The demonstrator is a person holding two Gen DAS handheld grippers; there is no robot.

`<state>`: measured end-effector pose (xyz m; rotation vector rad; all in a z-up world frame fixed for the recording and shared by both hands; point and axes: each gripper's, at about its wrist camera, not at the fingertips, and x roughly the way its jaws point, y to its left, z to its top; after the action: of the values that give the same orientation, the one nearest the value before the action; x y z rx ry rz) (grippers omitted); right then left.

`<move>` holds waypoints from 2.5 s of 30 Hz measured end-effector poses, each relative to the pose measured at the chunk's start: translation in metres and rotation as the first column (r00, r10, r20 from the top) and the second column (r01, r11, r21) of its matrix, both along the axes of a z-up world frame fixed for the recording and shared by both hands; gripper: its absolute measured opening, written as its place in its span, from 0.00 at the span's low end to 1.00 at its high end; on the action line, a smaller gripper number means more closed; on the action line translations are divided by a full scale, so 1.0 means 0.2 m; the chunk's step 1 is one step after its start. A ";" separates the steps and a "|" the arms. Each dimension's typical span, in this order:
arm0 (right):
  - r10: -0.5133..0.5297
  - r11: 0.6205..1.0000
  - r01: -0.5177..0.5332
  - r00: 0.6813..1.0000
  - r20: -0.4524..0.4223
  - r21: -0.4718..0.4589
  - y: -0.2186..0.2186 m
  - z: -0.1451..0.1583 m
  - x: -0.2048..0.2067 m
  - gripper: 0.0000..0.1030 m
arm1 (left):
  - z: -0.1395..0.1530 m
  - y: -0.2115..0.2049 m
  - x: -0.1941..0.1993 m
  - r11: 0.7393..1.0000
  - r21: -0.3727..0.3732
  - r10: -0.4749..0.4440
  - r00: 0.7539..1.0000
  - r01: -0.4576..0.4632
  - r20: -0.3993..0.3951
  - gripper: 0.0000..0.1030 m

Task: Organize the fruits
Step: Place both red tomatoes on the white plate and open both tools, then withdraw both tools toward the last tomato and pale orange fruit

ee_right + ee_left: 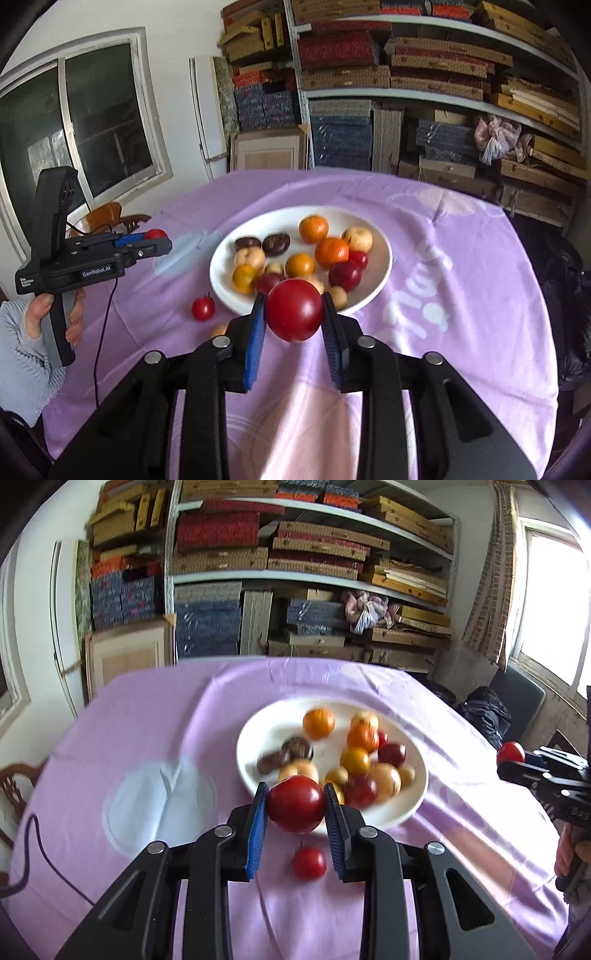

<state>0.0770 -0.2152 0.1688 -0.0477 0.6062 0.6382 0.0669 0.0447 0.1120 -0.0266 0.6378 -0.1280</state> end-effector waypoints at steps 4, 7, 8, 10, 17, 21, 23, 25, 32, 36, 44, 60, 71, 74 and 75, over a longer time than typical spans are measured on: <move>-0.005 1.000 0.006 1.000 -0.010 0.022 0.06 0.03 0.15 0.27 | 0.03 -0.07 0.16 1.000 0.011 -0.004 1.000 0.004 -0.025 0.29; 0.012 1.000 -0.011 0.999 -0.052 0.011 0.17 -0.05 0.30 0.27 | -0.03 -0.10 0.30 1.000 -0.001 -0.008 0.998 0.008 -0.069 0.29; 0.019 1.000 -0.019 0.998 -0.067 0.007 0.21 -0.09 0.34 0.27 | -0.07 -0.12 0.36 1.000 -0.001 -0.012 0.996 0.012 -0.090 0.29; 0.034 0.999 -0.035 0.995 -0.097 -0.002 0.29 -0.16 0.43 0.27 | -0.12 -0.15 0.45 1.000 0.001 -0.016 0.993 0.016 -0.120 0.29; 0.059 0.996 -0.067 0.991 -0.122 -0.058 0.47 -0.33 0.60 0.28 | -0.25 -0.16 0.73 1.000 0.000 -0.023 0.985 0.023 -0.174 0.31; 0.077 0.992 -0.085 0.993 -0.092 -0.093 0.51 -0.37 0.62 0.35 | -0.26 -0.14 0.78 1.000 0.009 0.013 0.987 -0.011 -0.157 0.58; 0.067 0.995 -0.072 0.995 -0.069 -0.075 0.49 -0.35 0.61 0.56 | -0.24 -0.11 0.76 1.000 0.001 0.020 0.990 -0.020 -0.142 0.64; 0.054 0.997 -0.056 0.998 -0.043 -0.051 0.46 -0.32 0.58 0.72 | -0.20 -0.08 0.71 0.999 -0.006 0.039 0.992 -0.040 -0.118 0.74; -0.032 0.988 0.026 0.999 0.035 0.150 0.13 -0.10 0.29 0.96 | -0.05 0.05 0.37 0.996 -0.018 0.089 0.995 -0.090 -0.037 0.96; -0.059 0.960 0.071 0.997 -0.052 0.271 -0.04 -0.12 0.13 0.96 | -0.12 0.07 0.09 0.997 -0.059 0.050 0.999 -0.049 0.010 0.97; -0.054 0.956 0.086 0.992 -0.117 0.282 -0.08 -0.30 -0.08 0.96 | -0.29 0.06 -0.08 0.994 -0.024 0.107 0.994 -0.108 -0.030 0.97; -0.024 0.971 0.062 0.986 -0.164 0.232 0.00 -0.42 -0.04 0.96 | -0.39 -0.04 0.00 0.984 0.107 0.151 0.987 -0.145 -0.055 0.97; -0.003 0.972 0.050 0.979 -0.204 0.229 0.02 -0.45 -0.03 0.96 | -0.42 -0.06 0.04 0.986 0.131 0.121 0.988 -0.107 -0.100 0.97; 0.001 0.972 0.049 0.977 -0.211 0.231 0.02 -0.46 -0.03 0.96 | -0.43 -0.08 0.05 0.985 0.144 0.112 0.988 -0.097 -0.105 0.97; 0.001 0.972 0.049 0.977 -0.213 0.230 0.02 -0.46 -0.02 0.96 | -0.43 -0.08 0.05 0.985 0.145 0.111 0.988 -0.095 -0.108 0.97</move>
<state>0.0723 -0.2109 0.0771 0.2518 0.7319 0.6931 0.0775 0.0285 0.0261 0.0685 0.7584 0.0189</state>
